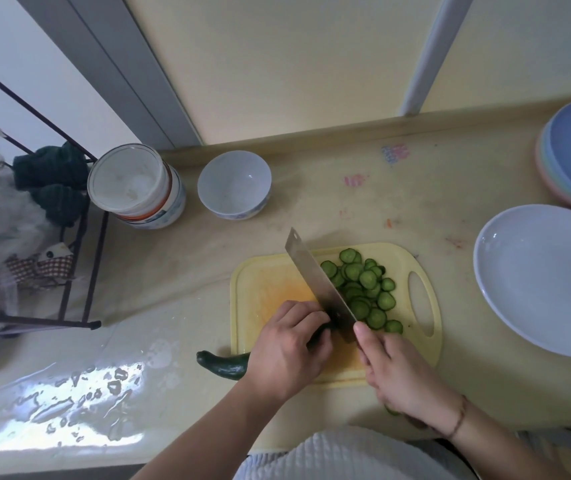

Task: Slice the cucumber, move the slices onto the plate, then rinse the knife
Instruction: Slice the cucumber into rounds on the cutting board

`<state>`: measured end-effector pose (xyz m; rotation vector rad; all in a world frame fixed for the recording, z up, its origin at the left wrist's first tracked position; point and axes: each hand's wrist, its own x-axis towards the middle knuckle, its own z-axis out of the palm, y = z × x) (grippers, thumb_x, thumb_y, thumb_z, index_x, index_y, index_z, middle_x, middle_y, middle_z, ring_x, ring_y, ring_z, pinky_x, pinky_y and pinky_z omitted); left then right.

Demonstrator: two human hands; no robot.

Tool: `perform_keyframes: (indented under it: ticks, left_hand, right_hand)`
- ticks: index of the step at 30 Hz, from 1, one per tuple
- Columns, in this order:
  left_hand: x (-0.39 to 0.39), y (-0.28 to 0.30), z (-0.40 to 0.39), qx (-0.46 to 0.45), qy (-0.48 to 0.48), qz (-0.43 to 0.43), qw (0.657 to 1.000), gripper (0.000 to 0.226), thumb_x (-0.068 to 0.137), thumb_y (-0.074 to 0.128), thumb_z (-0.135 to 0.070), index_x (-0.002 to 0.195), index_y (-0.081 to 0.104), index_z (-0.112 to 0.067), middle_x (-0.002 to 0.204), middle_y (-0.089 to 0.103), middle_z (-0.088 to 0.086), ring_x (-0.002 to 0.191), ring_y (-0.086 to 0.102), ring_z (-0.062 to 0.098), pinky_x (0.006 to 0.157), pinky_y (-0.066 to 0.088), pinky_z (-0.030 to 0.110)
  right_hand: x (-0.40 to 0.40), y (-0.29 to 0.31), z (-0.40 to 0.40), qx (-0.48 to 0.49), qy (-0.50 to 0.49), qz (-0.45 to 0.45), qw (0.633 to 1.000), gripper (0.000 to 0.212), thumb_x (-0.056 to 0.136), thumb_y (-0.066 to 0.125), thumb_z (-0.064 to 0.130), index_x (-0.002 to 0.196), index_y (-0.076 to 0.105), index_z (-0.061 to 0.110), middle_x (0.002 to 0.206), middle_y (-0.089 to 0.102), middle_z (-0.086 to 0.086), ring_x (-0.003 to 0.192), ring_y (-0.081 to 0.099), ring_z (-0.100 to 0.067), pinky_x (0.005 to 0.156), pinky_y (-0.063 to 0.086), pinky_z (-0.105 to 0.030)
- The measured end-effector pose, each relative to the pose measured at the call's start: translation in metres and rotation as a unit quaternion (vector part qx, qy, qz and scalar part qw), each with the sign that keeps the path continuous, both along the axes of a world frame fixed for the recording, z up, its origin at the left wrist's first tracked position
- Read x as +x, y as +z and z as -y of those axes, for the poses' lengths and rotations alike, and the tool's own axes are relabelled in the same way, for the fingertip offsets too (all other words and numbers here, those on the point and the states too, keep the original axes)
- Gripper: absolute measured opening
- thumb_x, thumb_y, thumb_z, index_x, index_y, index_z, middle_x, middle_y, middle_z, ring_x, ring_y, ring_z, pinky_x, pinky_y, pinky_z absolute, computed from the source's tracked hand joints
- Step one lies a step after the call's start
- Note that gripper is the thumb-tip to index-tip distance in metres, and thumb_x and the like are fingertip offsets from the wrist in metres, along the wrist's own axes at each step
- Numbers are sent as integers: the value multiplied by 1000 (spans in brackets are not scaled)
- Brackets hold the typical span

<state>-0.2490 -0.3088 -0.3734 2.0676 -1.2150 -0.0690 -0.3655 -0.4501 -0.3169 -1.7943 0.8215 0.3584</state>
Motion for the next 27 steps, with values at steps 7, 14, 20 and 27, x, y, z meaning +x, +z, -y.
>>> perform_keyframes:
  ticks: [7, 14, 20, 27]
  left_hand:
    - [-1, 0, -1, -2, 4, 0, 1000, 12, 83, 77, -8, 94, 73, -10, 101, 69, 0, 89, 61, 19, 82, 50, 22]
    - [-1, -1, 1, -5, 7, 0, 1000, 15, 80, 78, -5, 94, 74, -9, 99, 69, 0, 87, 61, 19, 82, 50, 21]
    - [-1, 0, 1, -9, 6, 4, 1000, 15, 79, 78, -4, 92, 74, -9, 98, 68, 0, 88, 61, 19, 82, 49, 20]
    - [-1, 0, 1, -10, 3, -1, 1000, 12, 82, 77, -6, 92, 74, -10, 98, 69, -1, 87, 61, 18, 82, 49, 19]
  right_hand:
    - [-8, 11, 4, 7, 2, 0, 1000, 55, 93, 27, 59, 62, 41, 16, 37, 38, 5, 31, 34, -4, 36, 26, -13]
    - [-20, 19, -8, -7, -1, 31, 999, 70, 77, 27, 75, 63, 42, 8, 45, 39, 1, 42, 35, -11, 53, 32, -30]
    - [-26, 23, -9, 6, -4, 20, 1000, 75, 76, 29, 77, 67, 42, 4, 49, 37, 0, 45, 33, -12, 54, 30, -32]
    - [-22, 25, -10, -16, 15, 14, 1000, 75, 75, 24, 75, 67, 44, 3, 50, 41, -2, 44, 36, -11, 54, 34, -32]
